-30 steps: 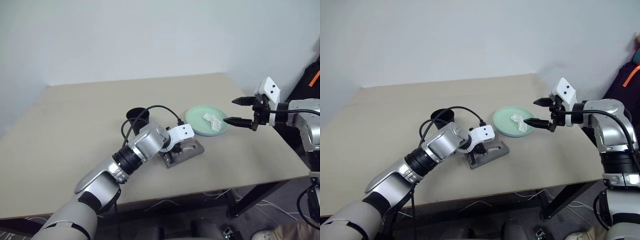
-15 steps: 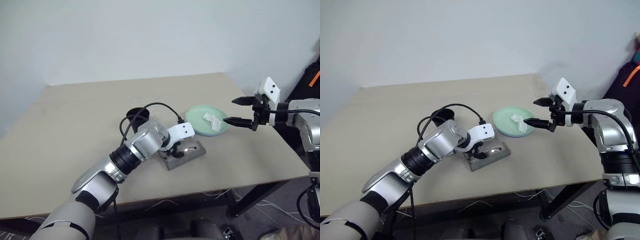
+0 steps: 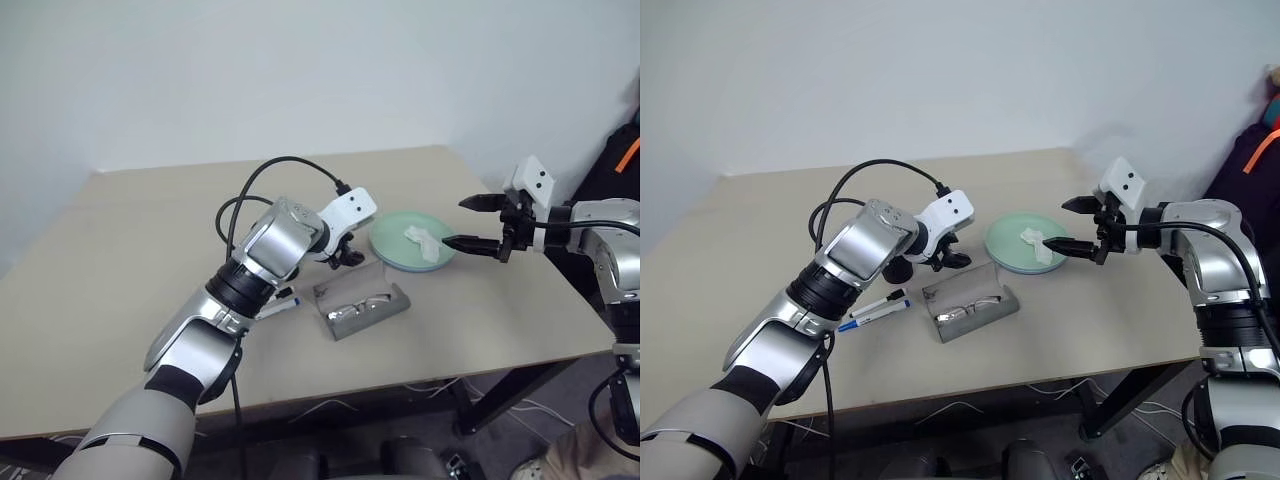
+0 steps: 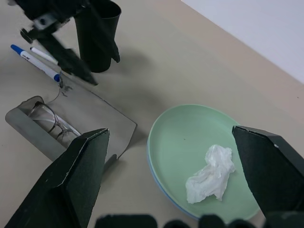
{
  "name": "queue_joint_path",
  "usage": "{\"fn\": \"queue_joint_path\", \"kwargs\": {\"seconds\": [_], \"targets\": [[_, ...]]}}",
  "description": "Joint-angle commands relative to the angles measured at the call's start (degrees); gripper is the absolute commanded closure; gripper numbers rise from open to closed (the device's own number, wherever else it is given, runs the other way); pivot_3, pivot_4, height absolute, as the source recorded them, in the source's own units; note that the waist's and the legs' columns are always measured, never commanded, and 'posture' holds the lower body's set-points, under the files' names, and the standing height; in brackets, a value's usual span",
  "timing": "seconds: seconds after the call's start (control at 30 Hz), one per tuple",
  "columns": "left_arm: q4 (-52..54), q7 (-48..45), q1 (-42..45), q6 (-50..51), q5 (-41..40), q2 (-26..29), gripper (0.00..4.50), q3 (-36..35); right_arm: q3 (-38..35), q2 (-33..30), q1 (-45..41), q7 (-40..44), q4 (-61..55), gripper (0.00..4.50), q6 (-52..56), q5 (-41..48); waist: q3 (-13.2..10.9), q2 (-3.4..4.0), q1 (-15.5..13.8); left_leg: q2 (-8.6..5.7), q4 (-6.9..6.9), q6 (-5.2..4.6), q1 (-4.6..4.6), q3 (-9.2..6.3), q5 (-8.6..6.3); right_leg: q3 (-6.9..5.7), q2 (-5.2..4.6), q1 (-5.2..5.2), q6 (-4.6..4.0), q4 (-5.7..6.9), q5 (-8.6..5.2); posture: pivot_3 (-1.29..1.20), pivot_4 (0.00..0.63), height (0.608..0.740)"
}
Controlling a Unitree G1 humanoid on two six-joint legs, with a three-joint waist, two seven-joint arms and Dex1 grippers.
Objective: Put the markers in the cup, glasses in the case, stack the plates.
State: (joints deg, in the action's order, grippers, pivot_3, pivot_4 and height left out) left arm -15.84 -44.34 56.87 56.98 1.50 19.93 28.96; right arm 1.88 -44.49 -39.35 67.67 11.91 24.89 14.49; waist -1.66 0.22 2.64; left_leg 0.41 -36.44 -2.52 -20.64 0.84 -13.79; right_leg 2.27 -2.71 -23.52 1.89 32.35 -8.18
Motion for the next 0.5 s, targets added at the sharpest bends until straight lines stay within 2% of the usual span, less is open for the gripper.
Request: {"fn": "queue_joint_path", "kwargs": {"seconds": [0.03, 0.07, 0.13, 0.33, 0.5], "targets": [[-3.3, 3.1, -0.4, -4.0, 1.9, -0.6, 3.45, -1.4, -0.5, 0.1, -1.5, -0.2, -1.1, 0.00, -0.7, 0.4, 0.0, 0.00, 0.0, 0.00, -0.01, 0.00, -0.01, 0.00, 0.00, 0.00, 0.00, 0.00, 0.00, 0.00, 0.00, 0.00, 0.000, 0.727], [-4.5, 3.8, -0.6, -5.0, 2.3, -0.8, 3.67, -1.2, -0.5, 0.1, -1.5, -0.2, -1.2, 0.00, -0.6, 0.4, 0.0, 0.00, 0.0, 0.00, -0.01, 0.00, -0.01, 0.00, 0.00, 0.00, 0.00, 0.00, 0.00, 0.00, 0.00, 0.00, 0.000, 0.727], [-6.6, 4.6, -1.0, -6.7, 2.7, -1.3, 4.40, -1.1, -0.6, 0.1, -1.4, -0.2, -1.3, 0.00, -0.5, 0.5, 0.0, 0.00, 0.0, -0.01, -0.01, 0.00, -0.01, 0.00, 0.00, 0.00, 0.00, 0.00, 0.00, 0.00, 0.00, 0.00, 0.000, 0.727], [-10.1, 5.6, -2.5, -11.5, 5.6, -2.1, 4.46, 0.7, -0.7, 0.1, -1.4, -0.2, -1.7, 0.00, -0.3, 0.7, 0.0, -0.01, -0.1, -0.02, -0.01, 0.00, -0.03, 0.00, 0.00, 0.01, -0.01, -0.01, 0.00, 0.00, 0.00, 0.00, 0.000, 0.727], [-7.2, 2.9, -4.2, -11.0, 5.8, -2.4, 4.46, 2.1, -0.8, 0.1, -1.2, -0.3, -2.1, 0.00, -0.2, 0.8, 0.0, -0.01, 0.0, -0.02, 0.00, 0.00, -0.02, 0.01, 0.00, 0.01, -0.01, -0.01, 0.00, 0.01, 0.00, 0.00, 0.000, 0.727]]}}
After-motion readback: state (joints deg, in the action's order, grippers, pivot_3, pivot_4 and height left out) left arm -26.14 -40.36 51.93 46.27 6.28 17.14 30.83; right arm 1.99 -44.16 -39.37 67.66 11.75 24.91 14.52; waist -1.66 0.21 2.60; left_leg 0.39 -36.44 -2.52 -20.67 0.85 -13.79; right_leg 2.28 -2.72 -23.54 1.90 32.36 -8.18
